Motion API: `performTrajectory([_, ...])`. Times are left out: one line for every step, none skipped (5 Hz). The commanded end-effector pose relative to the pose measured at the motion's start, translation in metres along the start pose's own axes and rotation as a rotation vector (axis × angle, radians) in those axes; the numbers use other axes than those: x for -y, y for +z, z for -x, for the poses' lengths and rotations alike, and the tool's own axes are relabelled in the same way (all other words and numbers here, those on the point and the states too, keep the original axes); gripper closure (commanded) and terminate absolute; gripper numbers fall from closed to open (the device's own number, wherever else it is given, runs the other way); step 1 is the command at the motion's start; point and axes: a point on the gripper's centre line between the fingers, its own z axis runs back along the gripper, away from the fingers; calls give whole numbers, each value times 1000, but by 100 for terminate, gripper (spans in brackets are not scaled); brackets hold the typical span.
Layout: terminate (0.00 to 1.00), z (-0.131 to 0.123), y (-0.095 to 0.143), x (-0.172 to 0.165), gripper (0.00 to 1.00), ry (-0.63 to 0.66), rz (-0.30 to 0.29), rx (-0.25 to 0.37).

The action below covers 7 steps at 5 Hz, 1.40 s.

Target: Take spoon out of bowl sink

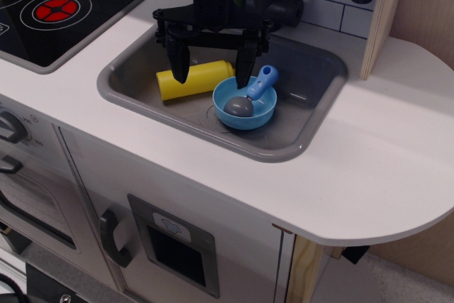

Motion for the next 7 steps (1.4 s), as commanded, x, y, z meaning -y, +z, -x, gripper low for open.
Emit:
performTrajectory([0,0,0,0,0,0,0,0])
performTrajectory([0,-29,0,10,0,-58,67,94])
performTrajectory([0,-51,1,18,0,-142,127,157])
performTrajectory([0,-60,-3,25,0,-298,155,195])
performTrajectory([0,-69,-10,37,0,-387,163,251])
performTrajectory([0,-73,-15,46,0,-418,152,309])
performTrajectory([0,-82,-21,53,0,-431,150,333])
